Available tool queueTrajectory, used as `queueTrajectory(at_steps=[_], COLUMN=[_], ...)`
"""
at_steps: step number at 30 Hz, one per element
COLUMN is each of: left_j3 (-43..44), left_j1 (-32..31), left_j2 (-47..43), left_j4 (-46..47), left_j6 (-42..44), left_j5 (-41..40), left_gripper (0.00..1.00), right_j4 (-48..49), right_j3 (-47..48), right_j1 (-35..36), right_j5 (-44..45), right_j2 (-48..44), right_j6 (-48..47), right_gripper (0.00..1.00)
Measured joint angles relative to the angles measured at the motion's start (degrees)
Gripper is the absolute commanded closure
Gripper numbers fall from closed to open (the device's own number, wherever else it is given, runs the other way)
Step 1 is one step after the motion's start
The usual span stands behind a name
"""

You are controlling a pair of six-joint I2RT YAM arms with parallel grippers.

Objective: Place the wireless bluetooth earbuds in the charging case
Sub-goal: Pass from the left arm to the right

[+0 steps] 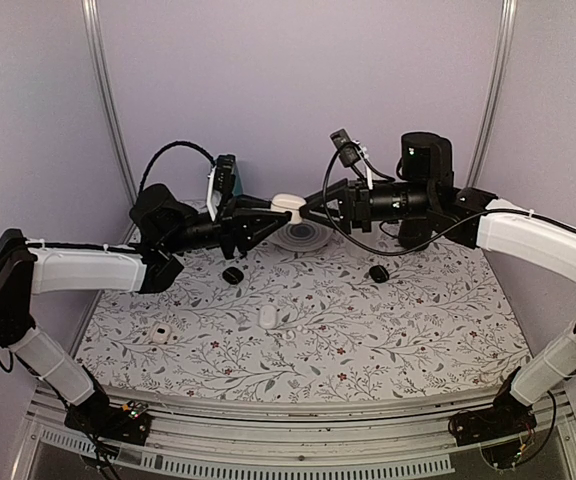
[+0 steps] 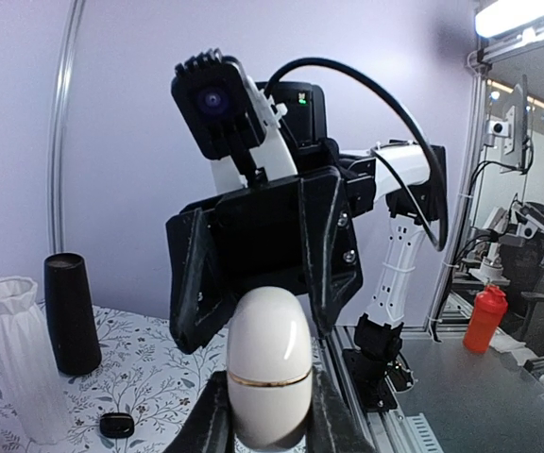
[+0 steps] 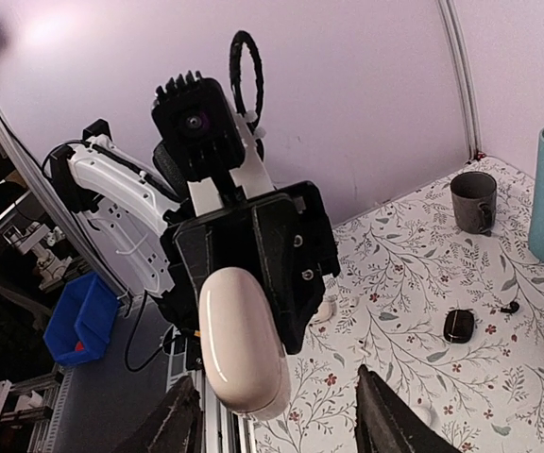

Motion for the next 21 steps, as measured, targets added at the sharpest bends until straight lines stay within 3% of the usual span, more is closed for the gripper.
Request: queueTrajectory(at_steps=[13, 21], left_j3=[1.5, 1.9], left_j1=[0.0, 0.0], left_j2=[2.4, 2.4], left_j4=[1.7, 2.3], left_j6=[-6.4, -8.1], left_j5=[1.2, 1.3], left_gripper=[1.0, 1.0], right_j4=[3.1, 3.7], right_j3=[0.0, 0.0], right_j1=[1.3, 1.3], right_j5=[0.0, 0.3], right_j2=[0.0, 0.0], right_j6=[0.0, 0.0], right_gripper=[0.65, 0.7])
